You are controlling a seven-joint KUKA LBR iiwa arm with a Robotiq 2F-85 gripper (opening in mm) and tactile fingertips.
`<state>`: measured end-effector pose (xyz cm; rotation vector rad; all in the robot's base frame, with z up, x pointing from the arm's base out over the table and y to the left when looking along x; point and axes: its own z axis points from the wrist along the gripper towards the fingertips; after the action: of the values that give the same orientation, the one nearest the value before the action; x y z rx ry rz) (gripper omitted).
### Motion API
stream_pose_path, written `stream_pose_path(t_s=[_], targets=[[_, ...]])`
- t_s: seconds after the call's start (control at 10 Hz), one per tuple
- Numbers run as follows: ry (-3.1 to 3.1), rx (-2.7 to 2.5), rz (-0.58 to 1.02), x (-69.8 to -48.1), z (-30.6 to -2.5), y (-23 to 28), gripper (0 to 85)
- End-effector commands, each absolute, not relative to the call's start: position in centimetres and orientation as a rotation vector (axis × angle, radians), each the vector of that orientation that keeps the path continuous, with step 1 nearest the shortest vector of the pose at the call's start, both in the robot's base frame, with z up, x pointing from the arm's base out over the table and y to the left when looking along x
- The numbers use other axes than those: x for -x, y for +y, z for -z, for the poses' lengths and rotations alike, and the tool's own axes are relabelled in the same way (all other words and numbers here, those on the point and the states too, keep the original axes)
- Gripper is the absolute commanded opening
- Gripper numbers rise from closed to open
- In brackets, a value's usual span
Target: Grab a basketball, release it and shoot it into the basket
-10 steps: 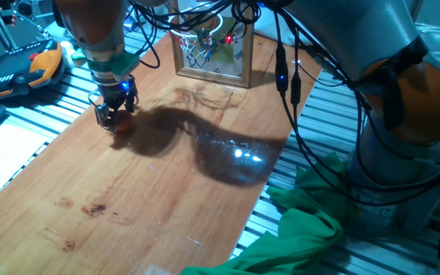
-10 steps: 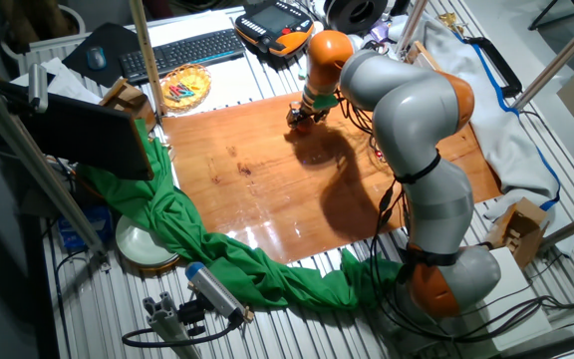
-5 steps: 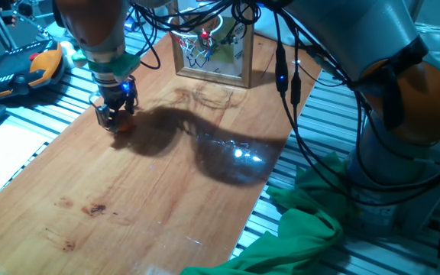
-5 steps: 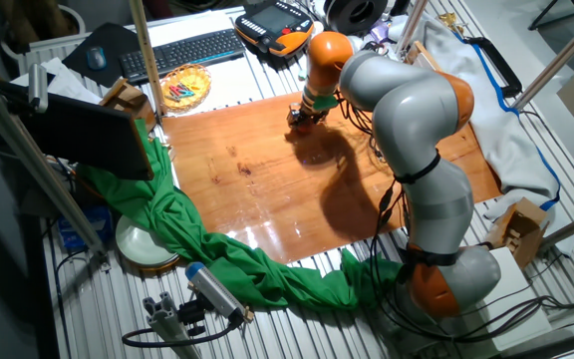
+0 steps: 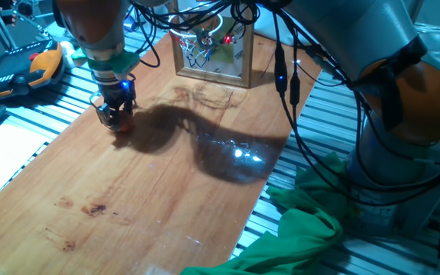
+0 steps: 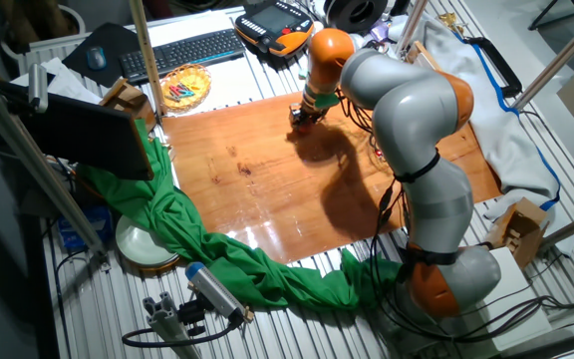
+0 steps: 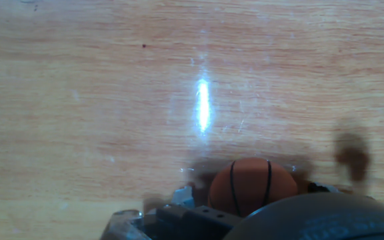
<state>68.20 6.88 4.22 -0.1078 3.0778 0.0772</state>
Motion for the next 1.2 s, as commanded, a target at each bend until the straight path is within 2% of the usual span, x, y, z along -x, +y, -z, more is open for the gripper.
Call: stream_pose_path(t_s=[0.0,0.1,0.2,0.7,1.1], targets=[[3.077,0.110,-0.068,-68.2,-4.6,6.9,12.7],[3.079,0.110,-0.058,-68.2,-5.1,6.9,4.7],[3.077,0.101,-0.042,-68.1,-5.8,7.0,0.7],[3.061,0.002,0.018,-66.1,-12.2,6.8,0.7],[3.075,-0.001,0.009,-64.1,-17.0,4.5,0.7]])
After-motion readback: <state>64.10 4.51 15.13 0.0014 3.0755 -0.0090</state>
